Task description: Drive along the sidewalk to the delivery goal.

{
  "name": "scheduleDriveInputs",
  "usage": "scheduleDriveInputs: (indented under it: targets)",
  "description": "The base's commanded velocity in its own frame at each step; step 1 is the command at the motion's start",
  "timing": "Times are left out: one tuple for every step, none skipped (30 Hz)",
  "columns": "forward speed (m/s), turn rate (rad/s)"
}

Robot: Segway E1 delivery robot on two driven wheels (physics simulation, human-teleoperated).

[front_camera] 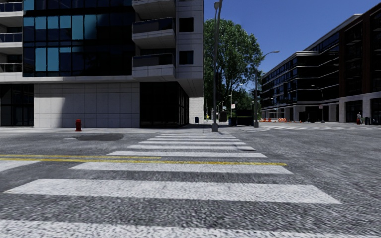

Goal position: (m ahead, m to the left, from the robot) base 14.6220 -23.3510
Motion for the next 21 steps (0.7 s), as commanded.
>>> scheduleDriveInputs:
  targets:
    - [2.00, 0.00]
    - [2.00, 0.00]
    - [2.00, 0.00]
    - [2.00, 0.00]
    - [2.00, 0.00]
    - [2.00, 0.00]
    - [2.00, 0.00]
    - [2.00, 0.00]
    - [2.00, 0.00]
    - [2.00, 0.00]
    - [2.00, 0.00]
    - [2.00, 0.00]
    - [2.00, 0.00]
    - [2.00, 0.00]
    - [2.00, 0.00]
    - [2.00, 0.00]
    - [2.00, 0.00]
    - [2.00, 0.00]
    - [2.00, 0.00]
    - [2.00, 0.00]
    - [2.00, 0.00]
